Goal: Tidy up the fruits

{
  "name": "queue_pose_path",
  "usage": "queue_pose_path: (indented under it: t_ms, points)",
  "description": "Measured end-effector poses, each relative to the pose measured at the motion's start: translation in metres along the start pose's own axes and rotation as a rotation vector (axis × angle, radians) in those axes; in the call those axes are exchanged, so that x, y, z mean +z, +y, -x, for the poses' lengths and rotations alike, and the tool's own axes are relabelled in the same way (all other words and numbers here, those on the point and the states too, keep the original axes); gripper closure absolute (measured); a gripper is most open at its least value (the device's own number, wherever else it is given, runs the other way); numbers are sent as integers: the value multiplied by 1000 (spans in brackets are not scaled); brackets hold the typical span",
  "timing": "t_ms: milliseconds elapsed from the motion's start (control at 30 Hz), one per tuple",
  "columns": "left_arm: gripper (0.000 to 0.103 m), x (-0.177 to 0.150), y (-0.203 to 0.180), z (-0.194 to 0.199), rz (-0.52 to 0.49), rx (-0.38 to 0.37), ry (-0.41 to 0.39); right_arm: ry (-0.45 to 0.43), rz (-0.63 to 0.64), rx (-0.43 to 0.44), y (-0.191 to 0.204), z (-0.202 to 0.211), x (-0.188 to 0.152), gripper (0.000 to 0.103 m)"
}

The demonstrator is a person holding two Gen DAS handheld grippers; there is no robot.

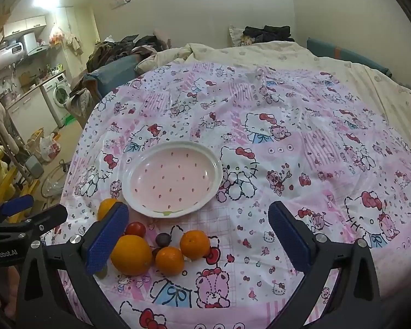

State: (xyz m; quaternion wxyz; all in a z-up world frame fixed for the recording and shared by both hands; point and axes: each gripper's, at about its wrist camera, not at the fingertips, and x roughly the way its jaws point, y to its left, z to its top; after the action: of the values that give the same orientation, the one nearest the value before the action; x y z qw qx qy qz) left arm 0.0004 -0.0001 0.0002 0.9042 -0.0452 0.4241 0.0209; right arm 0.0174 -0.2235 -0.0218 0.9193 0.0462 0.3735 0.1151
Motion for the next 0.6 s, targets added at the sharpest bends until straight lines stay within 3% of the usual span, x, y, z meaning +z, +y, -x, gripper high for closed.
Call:
queue_pose_path:
  t_ms: [600]
  points:
    - [0, 2, 4, -1, 10, -9, 4, -8, -16, 15, -3, 0, 0, 0]
